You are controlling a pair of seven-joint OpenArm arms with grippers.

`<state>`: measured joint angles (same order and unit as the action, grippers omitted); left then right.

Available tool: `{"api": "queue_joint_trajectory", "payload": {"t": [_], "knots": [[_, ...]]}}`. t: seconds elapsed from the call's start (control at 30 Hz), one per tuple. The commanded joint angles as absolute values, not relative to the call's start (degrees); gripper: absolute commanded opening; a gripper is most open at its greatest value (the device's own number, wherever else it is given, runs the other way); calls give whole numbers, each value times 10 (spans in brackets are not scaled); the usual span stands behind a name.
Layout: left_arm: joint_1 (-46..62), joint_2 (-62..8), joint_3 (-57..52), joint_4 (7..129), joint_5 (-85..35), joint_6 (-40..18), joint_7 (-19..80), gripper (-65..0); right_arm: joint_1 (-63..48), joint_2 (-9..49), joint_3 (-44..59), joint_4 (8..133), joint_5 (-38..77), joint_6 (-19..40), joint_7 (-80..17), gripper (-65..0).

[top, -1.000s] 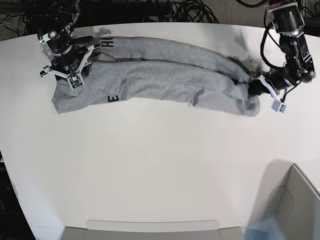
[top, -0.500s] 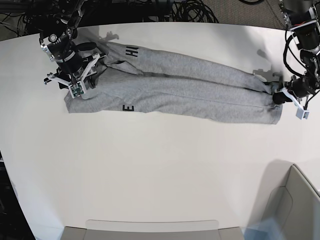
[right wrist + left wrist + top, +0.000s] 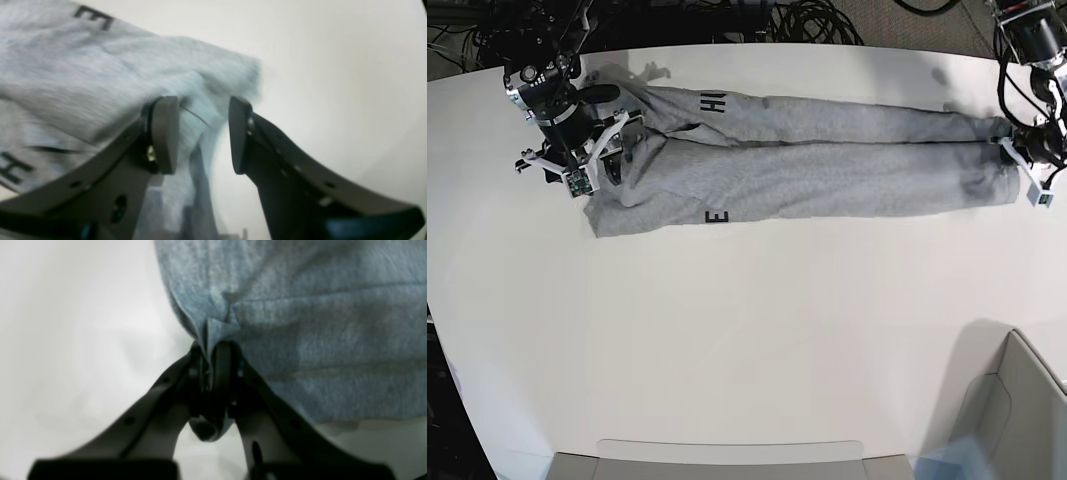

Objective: Fold the T-shirt properly
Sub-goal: 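Regrasp the shirt end with the left gripper and pull it straight, then lift the shirt end with the left gripper and fold it toward the right gripper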

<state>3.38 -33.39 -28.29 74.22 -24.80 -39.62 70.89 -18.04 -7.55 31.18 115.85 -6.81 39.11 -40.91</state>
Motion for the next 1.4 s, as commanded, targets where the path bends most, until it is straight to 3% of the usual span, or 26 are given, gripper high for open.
{"api": "queue_joint_trajectory", "payload": {"t": [0.0,0.33,0.5,0.67,1.3,1.37], "knots": [[19,-343,-289,784,-264,-400,703,-650,-178,-73,313,1167,-59,400,-398,-402],[85,-261,-289,1069,-264,-400,768,-650,-176,-73,312,1166,-59,400,-398,-402],[105,-209,-285,1139,-265,-400,800,-650,-176,-73,312,1166,-59,400,-398,-402],[119,-167,-283,1163,-267,-400,800,-650,-176,-73,312,1166,-59,400,-398,-402],[118,-87,-65,1164,-266,-400,800,-650,-176,-72,312,1148,-59,400,-398,-402],[116,-87,-45,1164,-266,-380,800,-650,-176,-72,312,1146,-59,400,-398,-402]]}}
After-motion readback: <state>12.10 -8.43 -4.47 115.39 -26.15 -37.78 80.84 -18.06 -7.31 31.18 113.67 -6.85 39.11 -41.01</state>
